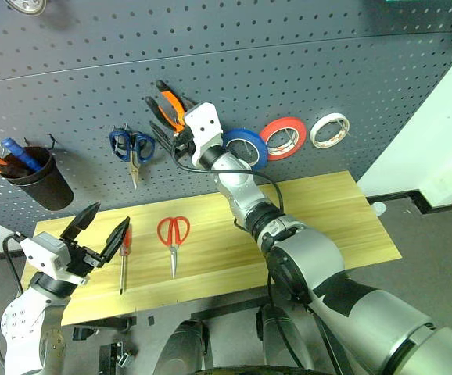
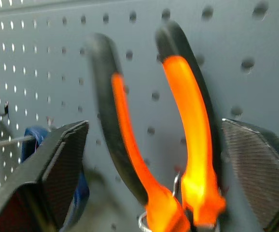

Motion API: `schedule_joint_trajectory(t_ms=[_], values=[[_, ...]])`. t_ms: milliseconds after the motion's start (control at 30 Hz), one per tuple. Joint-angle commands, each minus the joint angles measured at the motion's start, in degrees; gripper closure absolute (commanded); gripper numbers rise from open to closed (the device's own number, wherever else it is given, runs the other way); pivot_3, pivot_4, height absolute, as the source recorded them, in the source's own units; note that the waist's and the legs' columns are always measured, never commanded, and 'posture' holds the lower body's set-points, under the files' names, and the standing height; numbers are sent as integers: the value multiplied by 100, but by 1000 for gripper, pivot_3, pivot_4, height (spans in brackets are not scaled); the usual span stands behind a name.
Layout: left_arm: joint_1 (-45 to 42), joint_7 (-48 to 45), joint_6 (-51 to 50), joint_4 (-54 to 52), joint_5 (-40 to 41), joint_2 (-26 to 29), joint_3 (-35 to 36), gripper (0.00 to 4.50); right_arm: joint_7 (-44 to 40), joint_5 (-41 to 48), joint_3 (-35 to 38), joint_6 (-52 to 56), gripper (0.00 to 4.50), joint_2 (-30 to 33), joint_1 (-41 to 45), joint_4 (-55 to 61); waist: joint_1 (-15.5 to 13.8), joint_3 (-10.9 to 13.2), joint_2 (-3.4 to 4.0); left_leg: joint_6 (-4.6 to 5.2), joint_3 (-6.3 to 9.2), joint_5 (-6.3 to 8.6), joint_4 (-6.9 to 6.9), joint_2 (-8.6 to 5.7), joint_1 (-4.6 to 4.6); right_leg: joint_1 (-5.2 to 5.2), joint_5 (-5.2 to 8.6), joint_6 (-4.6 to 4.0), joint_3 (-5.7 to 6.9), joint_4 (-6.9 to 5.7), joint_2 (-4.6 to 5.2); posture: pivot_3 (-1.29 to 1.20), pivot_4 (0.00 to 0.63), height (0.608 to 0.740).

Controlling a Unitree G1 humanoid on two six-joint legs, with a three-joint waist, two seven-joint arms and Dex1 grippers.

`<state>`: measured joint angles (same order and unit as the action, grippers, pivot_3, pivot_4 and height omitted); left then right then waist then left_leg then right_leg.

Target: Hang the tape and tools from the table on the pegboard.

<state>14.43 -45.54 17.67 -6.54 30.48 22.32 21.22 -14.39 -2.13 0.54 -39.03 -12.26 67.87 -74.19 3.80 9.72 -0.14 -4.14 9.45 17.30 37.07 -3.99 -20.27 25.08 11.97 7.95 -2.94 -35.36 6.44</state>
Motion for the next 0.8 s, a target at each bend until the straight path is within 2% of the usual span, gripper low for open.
schedule_joint_trajectory(t_ms=[33, 167, 300, 433, 567, 667, 800], values=[[28, 40, -8, -203, 15, 84, 89, 885, 10, 7, 28, -530, 18, 50, -148, 438, 2, 0, 0, 0, 0, 0, 0, 0, 4, -5, 0, 0, 0, 1, 0, 64, 141, 738], [181, 33, -21, -266, 77, 94, 190, 885, -301, -5, -154, -1020, 18, 188, -584, 1047, 12, 0, -1, 1, 0, 1, -2, 0, 2, -5, 1, 1, 0, 7, 0, 47, 140, 738], [459, 60, -46, -322, 132, 93, 344, 885, -684, 43, -487, -1029, 18, 406, -1473, 2487, 16, -1, -1, 2, -2, 2, -5, 1, -1, -2, 2, 2, 0, 15, 0, 39, 142, 738], [695, 162, -98, -194, -137, 160, 399, 885, -1126, 305, -872, -205, 18, 732, -2544, 4629, -4, 0, -1, 3, -3, 2, -5, 3, -7, 1, 3, 4, 0, 17, 0, 41, 147, 738], [809, 780, -787, -114, -868, 279, 107, 885, -1478, 631, -1029, 1085, 18, 1411, -3473, 6767, -113, 0, -1, 3, -2, 3, -1, 2, 0, -11, 3, 4, 0, 17, 0, 35, 152, 738], [714, 1420, -1749, -286, -1430, 278, -319, 885, -1647, 884, -963, 1803, 18, 1883, -3856, 7692, -133, 2, -1, 4, -2, 3, 1, 2, 10, -27, 7, 4, 1, 23, 0, 23, 157, 738], [359, 2276, -2994, -710, -2159, 133, -964, 885, -2043, 1168, -841, 2577, 18, 2629, -4199, 8344, -164, 8, -11, 4, 3, 3, 6, 1, 28, -53, 13, 6, 6, 27, 1, 12, 160, 738]])
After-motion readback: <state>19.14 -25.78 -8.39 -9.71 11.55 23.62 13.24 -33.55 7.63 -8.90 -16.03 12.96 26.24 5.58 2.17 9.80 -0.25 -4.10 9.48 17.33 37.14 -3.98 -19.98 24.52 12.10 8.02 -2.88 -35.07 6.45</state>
